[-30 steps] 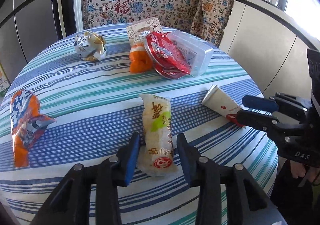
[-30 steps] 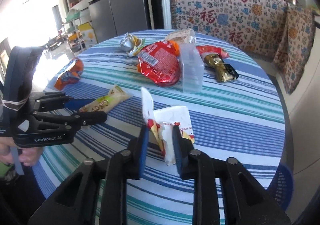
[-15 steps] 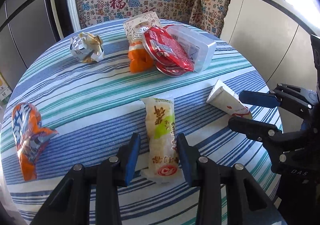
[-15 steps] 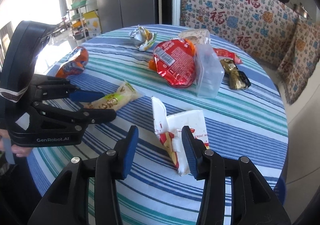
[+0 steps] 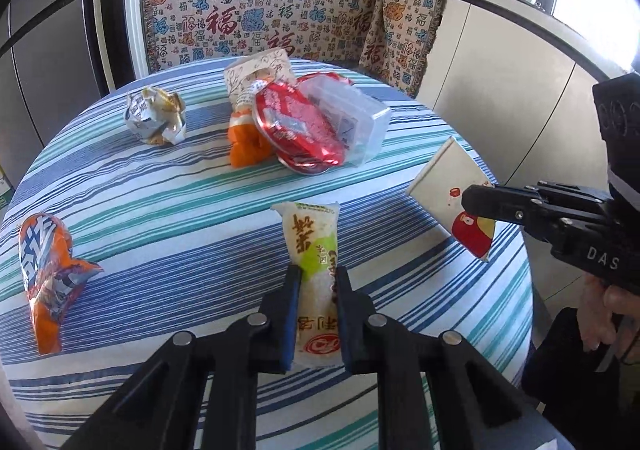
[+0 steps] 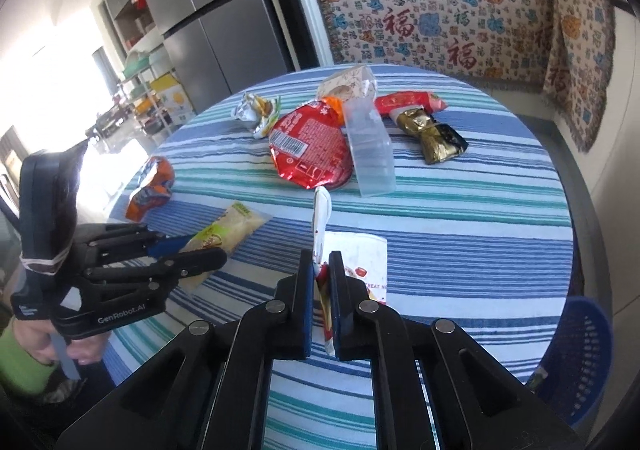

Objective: Collect trash
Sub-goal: 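Grasp the white-and-red paper wrapper with the right gripper while the left holds its wrapper, then carry both wrappers over the blue wastebasket and open both grippers, then grasp the orange chip bag with the left gripper, then grasp the gold foil snack packet with the right gripper while the left holds the chip bag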

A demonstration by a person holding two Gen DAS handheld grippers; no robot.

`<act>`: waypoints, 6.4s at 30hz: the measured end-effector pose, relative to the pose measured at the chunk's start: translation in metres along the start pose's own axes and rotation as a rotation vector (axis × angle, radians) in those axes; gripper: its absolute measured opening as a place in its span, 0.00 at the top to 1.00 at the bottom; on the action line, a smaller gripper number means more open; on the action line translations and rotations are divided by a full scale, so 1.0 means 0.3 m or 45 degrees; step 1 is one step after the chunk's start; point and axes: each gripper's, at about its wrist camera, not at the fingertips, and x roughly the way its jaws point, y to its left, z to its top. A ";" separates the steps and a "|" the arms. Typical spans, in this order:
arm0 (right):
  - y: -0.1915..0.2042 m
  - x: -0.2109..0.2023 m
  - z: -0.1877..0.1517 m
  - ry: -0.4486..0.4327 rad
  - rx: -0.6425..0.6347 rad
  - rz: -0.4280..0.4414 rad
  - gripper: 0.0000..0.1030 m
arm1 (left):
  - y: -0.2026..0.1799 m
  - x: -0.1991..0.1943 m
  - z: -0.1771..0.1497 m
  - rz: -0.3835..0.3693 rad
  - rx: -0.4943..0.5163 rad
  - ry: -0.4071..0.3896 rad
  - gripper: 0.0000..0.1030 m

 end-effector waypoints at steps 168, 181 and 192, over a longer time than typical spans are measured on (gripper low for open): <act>-0.347 0.342 0.258 0.214 -0.098 -0.251 0.11 | 0.487 0.023 -0.025 0.060 -0.181 -0.033 0.50; -0.358 0.302 0.247 0.145 0.060 -0.326 0.55 | 0.456 0.033 -0.024 0.098 -0.202 -0.032 0.43; -0.069 0.085 -0.059 0.113 0.110 -0.444 0.41 | 0.430 0.004 -0.062 0.184 -0.174 -0.009 0.38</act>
